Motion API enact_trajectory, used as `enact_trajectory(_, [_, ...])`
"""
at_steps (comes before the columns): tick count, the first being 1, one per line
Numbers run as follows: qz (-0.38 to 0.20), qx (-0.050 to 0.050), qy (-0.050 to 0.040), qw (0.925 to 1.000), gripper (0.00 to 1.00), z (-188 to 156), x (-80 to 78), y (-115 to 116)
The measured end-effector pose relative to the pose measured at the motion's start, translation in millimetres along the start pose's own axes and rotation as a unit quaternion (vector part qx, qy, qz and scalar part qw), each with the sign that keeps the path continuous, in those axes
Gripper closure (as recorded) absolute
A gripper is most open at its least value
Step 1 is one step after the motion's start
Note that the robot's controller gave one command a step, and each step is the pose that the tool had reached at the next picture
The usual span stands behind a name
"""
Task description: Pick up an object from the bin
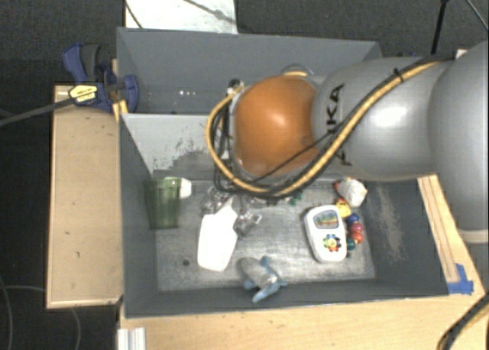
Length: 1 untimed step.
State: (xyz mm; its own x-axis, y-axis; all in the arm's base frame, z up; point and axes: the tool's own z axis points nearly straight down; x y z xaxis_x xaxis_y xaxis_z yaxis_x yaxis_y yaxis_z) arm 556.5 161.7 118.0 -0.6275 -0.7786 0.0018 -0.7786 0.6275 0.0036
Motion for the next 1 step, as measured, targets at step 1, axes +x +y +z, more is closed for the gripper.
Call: enact_trajectory(1, [0.001, 0.002, -0.0021, 1.0, 1.0, -22.0, -0.5, -0.4])
